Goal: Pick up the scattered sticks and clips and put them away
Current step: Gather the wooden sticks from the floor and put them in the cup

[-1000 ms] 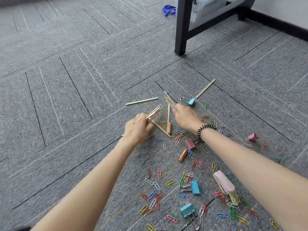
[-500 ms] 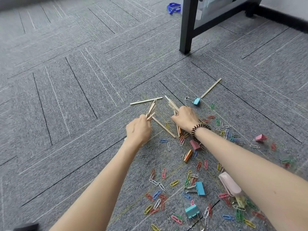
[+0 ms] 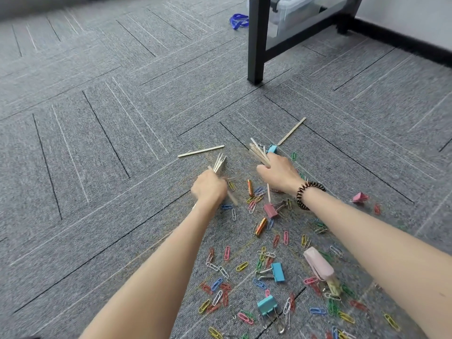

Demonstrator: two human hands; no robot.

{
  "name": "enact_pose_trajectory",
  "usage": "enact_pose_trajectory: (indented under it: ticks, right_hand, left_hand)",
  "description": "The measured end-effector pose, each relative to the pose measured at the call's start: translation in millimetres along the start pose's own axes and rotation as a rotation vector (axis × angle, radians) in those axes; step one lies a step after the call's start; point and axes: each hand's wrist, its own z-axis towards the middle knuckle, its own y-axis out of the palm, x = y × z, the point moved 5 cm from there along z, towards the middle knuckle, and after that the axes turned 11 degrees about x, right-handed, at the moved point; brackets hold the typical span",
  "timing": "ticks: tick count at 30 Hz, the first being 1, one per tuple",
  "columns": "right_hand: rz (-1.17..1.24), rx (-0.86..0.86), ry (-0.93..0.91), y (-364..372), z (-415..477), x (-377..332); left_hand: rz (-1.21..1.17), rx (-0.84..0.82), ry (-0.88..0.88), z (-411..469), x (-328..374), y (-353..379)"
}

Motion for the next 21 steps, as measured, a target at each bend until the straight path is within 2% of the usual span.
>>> enact_pose_trajectory:
  ticks: [3, 8, 11, 16, 21]
  right_hand:
    - [0.04, -0.002, -0.001, 0, -3, 8]
    - [0.005, 0.059, -0.024, -10, -2, 13]
    - [-0.015, 0.094, -0.013, -15, 7, 19]
    - [-0.083, 0.245, -0.017, -28, 29, 23]
    - [-0.173, 0.386, 0.032, -39, 52, 34]
  left_hand:
    - [-0.01, 0.049, 0.051, -3, 4, -4]
    - [-0.007, 0.195, 0.31, 0, 18, -17]
    - [-0.007, 0.185, 0.427, 9, 27, -26]
    - [0.051, 0.161, 0.459, 33, 29, -25]
    - [0.138, 0.257, 0.495, 58, 23, -18]
